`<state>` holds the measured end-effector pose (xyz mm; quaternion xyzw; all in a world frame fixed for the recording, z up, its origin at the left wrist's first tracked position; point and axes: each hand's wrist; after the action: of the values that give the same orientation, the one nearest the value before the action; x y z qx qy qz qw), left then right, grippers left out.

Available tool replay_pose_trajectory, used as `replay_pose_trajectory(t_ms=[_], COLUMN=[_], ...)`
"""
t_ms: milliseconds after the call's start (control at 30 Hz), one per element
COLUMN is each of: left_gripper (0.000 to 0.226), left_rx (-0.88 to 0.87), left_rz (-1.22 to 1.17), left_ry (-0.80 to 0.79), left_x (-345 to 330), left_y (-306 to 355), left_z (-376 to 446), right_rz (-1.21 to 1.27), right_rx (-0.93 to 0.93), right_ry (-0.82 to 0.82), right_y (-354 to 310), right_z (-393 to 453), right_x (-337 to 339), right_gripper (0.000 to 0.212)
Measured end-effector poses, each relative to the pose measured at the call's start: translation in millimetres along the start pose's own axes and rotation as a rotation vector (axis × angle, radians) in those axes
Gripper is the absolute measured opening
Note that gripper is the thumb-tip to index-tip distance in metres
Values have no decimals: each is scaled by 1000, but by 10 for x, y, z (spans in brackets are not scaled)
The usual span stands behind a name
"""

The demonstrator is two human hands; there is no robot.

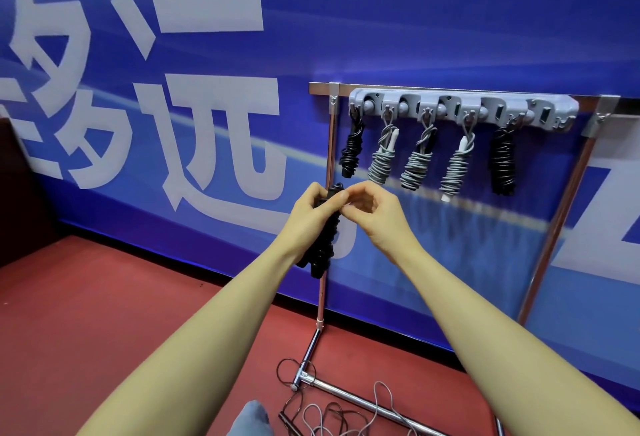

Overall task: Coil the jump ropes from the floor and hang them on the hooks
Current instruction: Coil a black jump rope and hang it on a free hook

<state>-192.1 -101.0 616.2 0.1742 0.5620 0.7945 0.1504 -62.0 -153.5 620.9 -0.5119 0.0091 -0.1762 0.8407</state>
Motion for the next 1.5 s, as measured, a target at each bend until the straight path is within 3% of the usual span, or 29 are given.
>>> replay_pose_trajectory(t_ms=[233, 333, 433, 533, 633, 900, 1067, 1300, 1500], left_gripper=[34, 22, 23, 37, 34, 33, 34, 35, 36], left_rx=[44, 105, 101, 33, 23, -24, -73, -30, -28], left_rz=[98, 44, 169, 421, 538, 794, 801, 448, 510], left_ry=[-47, -119, -156, -45, 81, 179, 146, 217, 236], left_x=[-41, -42, -30, -78, -117, -202, -132, -124, -123], left_y=[40, 95, 125, 112, 76, 96, 47, 11, 19], left_z=[-30, -52, -69, -52, -16, -16, -39, -77, -72], right_rz=[-68, -101, -73, -53, -131, -174, -163, -159, -74], right_rx=[1, 23, 26, 26, 29, -8, 12, 8, -67], right_ry=[19, 23, 13, -22, -13, 106, 100, 103, 97], right_y=[-58, -90, -80, -63, -58, 6, 32, -8, -33], right_z=[92, 127, 148, 146, 146, 189, 164, 148, 109], right_x=[30, 52, 91, 103, 54, 1, -3, -38, -16], right_gripper=[19, 21, 22, 18, 22, 15, 21, 26, 18])
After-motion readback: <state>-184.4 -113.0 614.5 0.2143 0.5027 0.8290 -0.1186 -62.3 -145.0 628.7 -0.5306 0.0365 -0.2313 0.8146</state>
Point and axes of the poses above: each hand's wrist, its own z-axis towards the middle knuckle, its own x-axis out of the back of the hand, y = z × x, and after that the axes turned 2 degrees about z, right-handed
